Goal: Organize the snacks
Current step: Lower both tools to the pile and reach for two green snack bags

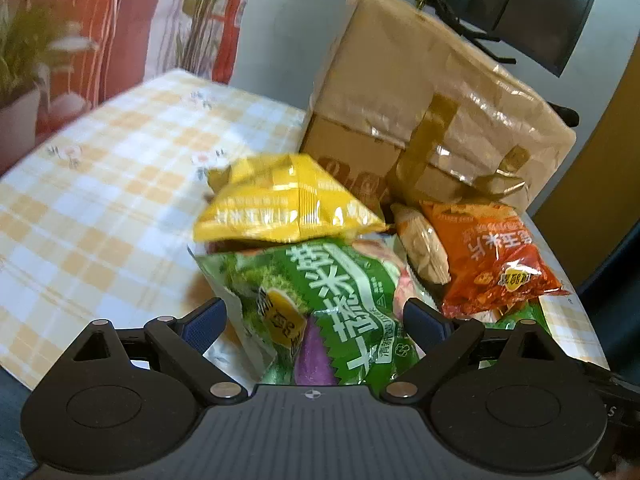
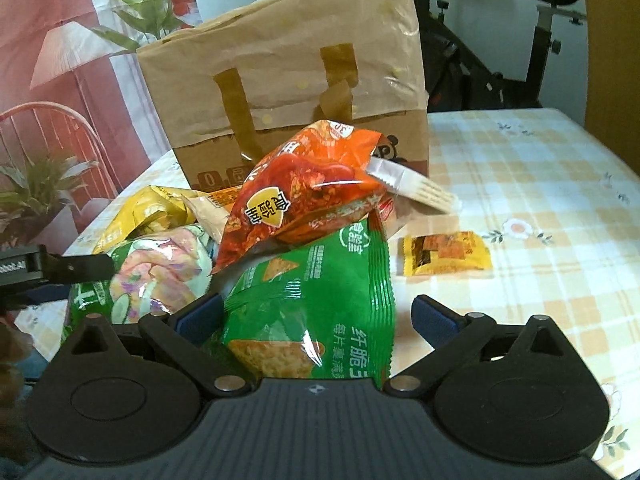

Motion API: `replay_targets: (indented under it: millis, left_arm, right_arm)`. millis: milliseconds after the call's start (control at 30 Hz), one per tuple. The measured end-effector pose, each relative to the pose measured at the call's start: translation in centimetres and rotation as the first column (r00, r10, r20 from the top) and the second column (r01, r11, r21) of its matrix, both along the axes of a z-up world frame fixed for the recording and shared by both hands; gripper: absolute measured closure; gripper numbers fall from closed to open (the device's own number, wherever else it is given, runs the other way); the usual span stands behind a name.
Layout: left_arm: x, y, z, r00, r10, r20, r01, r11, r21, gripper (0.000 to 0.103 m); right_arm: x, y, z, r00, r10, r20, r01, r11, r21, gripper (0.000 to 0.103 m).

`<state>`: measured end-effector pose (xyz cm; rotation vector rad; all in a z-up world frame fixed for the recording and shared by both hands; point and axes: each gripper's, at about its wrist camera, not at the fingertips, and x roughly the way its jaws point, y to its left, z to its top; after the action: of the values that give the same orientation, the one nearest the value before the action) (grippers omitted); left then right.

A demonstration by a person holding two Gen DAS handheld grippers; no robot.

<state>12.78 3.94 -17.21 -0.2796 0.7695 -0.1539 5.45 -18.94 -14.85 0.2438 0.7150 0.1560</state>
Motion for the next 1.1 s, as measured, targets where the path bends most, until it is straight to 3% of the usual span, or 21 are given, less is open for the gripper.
replay_targets:
  millis: [333, 400, 600, 900, 1100]
  left_arm:
    - [0.7, 0.4, -2.2, 0.999, -0.020, -0.042, 0.016, 0.996, -0.091, 0.001]
    - [0.7, 0.4, -2.1, 0.999, -0.030, -0.032, 0.027, 0.995, -0.098, 0.007]
    - [0.2, 0.0, -1.6, 0.998, -0.069, 0.007, 0.070, 0.993, -0.094, 0.017]
    - [-0.8, 0.1, -1.0, 0.994, -0.111, -0.013, 0.109, 0.989, -0.100, 0.019]
    - [-1.7, 0.1, -0.3, 0.992, -0.125, -0.011, 0.124, 0.990, -0.072, 0.020]
  right_arm:
    - [-0.1, 0.2, 0.0, 0.999, 0.030, 0.011, -0.030, 0.999, 0.024, 0.011]
    - [-0.2, 0.2, 0.0, 0.999, 0.034, 0.013, -0.034, 0.999, 0.026, 0.013]
    - [0.1, 0.0, 0.0, 1.000, 0.028, -0.005, -0.027, 0.999, 0.042, 0.014]
    - [0.3, -0.7, -0.1, 0.998, 0.007, -0.066, 0.000, 0.995, 0.101, 0.014]
    - [-0.4, -0.4, 0.4, 0.998, 0.020, -0.061, -0.014, 0.995, 0.094, 0.025]
